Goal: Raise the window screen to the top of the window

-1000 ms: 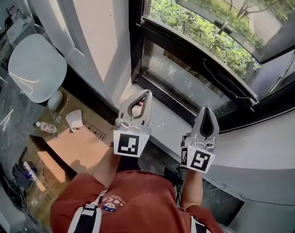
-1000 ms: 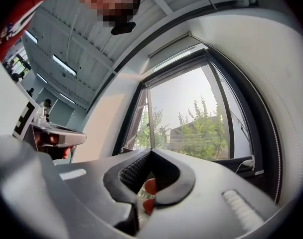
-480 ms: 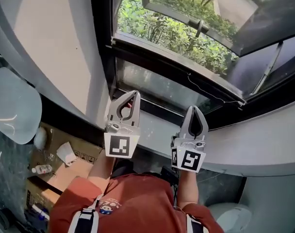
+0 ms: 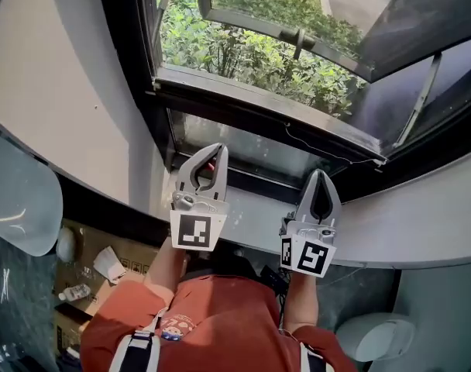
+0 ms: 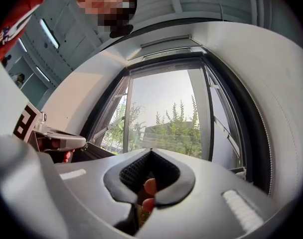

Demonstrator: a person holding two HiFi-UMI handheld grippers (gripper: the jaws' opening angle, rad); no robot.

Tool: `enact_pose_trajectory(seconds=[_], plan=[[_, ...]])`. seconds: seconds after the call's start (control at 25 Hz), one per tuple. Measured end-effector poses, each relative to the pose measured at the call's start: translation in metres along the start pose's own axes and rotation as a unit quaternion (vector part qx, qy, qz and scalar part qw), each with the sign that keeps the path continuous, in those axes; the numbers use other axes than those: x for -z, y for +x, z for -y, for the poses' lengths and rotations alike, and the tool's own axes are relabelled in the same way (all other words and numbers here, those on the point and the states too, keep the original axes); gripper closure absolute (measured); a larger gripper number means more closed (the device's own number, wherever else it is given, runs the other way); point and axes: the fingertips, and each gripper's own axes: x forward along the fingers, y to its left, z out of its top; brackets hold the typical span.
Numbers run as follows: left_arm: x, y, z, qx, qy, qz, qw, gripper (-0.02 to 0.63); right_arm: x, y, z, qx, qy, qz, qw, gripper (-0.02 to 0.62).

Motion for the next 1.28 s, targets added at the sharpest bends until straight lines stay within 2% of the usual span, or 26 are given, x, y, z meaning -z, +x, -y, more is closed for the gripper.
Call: enact_pose_trajectory(seconds=[0.24,0.56,0.84,1.12,1.28], plan=[[-0.005,0.031,0.026,0.009,0.032,0.01,0.9994,0.6,0.012,0.008,0.041,0.02,0.015,0.012,1.0,0.586],[-0.003,0.059,0.047,-0.007,0.054,-0.001,0.9985,0.601,0.031,0.02,0.08,0.016,0.032,0.013,0.999,0.586],[0.007,0.072,0.045,-0.002,0.055,-0.011,0.9984,0.601,0.041,0.027,0.088,0.02,0.017,0.002,1.0,0.586],[0.013,0.081,0.03,0.013,0.063,-0.011,0.9979,0.6,0.044,0.038,0.076,0.026,0.002,-0.006,1.0,0.586],[0.02,0.085,0.02,0.012,0.069,-0.019,0.9973,0.6,0.046,0.046,0.073,0.028,-0.024,-0.011,0.999,0.586]])
